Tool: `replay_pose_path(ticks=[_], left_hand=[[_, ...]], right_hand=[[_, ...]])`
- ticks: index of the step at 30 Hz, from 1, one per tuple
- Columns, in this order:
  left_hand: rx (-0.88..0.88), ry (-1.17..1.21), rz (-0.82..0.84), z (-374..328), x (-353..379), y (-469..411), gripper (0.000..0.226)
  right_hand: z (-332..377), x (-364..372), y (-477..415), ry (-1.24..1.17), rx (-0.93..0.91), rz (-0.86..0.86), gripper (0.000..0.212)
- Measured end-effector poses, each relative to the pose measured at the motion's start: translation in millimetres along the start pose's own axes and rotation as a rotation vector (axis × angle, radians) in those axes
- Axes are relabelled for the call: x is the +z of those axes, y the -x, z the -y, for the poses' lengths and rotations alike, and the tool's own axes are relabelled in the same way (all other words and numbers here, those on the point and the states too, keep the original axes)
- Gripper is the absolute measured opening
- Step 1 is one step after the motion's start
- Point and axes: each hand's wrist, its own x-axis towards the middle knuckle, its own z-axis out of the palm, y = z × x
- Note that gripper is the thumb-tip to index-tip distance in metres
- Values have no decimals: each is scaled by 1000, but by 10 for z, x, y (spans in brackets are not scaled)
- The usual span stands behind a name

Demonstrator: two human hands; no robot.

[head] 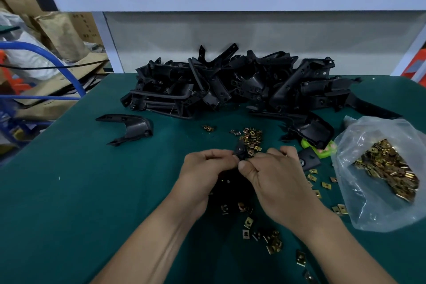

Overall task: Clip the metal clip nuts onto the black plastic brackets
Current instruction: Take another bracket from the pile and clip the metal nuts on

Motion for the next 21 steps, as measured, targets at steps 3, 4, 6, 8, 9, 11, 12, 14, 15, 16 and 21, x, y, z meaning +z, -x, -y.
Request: replay_pose_path(ticks=[3,4,6,8,9,11,12,14,15,16,21], left_hand=[[55,-86,76,-8,-54,-27,6],[86,-143,116,-4,-77,-35,10],[184,-289,182,-10,-128,-36,11],[262,-414,197,-28,-169,-53,11],[285,-467,192,-36,-178,-61,11],[345,-584,140,-35,-161,-54,10],[398,-655,99,-23,-144,-47,13],[506,-783,59,12,-113,-17,24],[530,-807,71,21,-106,-7,22],[528,-796,92,28,-109,-10,15],[395,-525,81,46,-74,-28,20]], right_hand=[[-25,30,-25,-167,76,53,47],[-33,36,-18,-212,87,43,47],[-45,29,-8,-281,108,34,47],[-53,17,-7,-320,119,45,48],[-59,13,-4,-330,120,48,48],[-59,15,1,-346,115,30,48],[-53,20,6,-348,108,16,49],[-36,38,2,-336,115,5,50],[-35,45,-4,-334,132,11,51],[-42,52,-7,-342,150,27,52],[-67,-20,-13,-292,148,-21,44]])
